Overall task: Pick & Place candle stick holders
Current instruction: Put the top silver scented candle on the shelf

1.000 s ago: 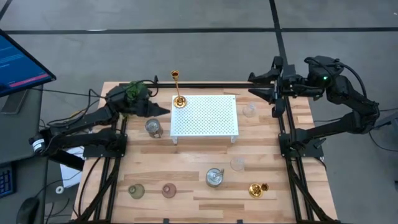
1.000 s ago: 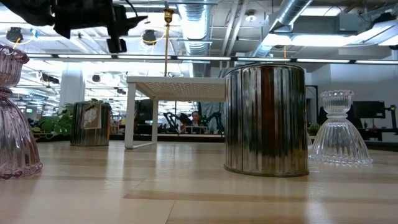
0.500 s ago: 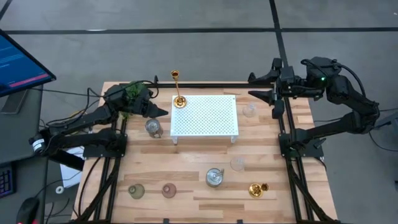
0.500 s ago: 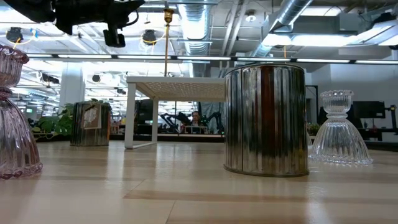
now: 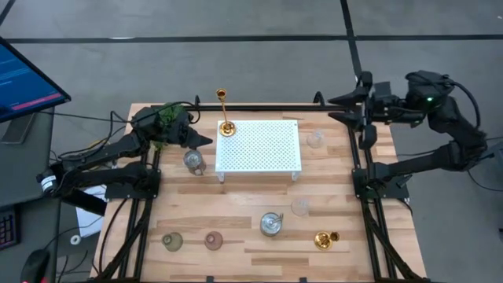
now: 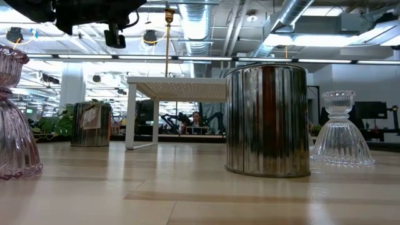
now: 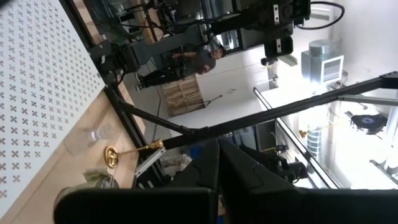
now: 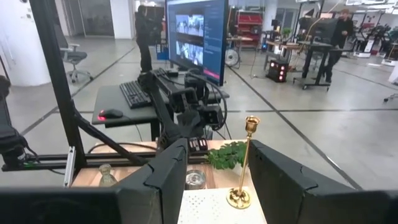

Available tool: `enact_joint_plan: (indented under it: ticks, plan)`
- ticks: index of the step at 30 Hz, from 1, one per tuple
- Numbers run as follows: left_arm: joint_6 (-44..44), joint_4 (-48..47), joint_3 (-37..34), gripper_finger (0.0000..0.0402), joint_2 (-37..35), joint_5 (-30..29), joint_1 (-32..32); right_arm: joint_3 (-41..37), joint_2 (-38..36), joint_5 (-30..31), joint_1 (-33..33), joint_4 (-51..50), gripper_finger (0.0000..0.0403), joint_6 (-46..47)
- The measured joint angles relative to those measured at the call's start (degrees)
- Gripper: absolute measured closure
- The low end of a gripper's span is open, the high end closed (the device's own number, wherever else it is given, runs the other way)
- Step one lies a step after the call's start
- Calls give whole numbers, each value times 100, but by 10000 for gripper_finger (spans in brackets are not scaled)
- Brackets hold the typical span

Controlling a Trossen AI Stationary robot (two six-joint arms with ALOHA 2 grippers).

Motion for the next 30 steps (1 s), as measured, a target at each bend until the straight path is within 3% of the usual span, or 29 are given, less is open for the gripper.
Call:
enact_joint_plan:
  ticks: [7,13,24,30]
  plan:
    - [-2,-182,0,399,0,-434,-1,0,-189,0,0,0,242,0]
    - [-2,-475,0,400,2,-1140,1,0,-188,0,0,-2,242,0]
    - [50,-577,23,400,-7,-3015,-1,-6,-287,0,0,-8,242,-1]
    - [926,-565,488,400,-9,-4276,-1,-4,-360,0,0,-67,242,-6]
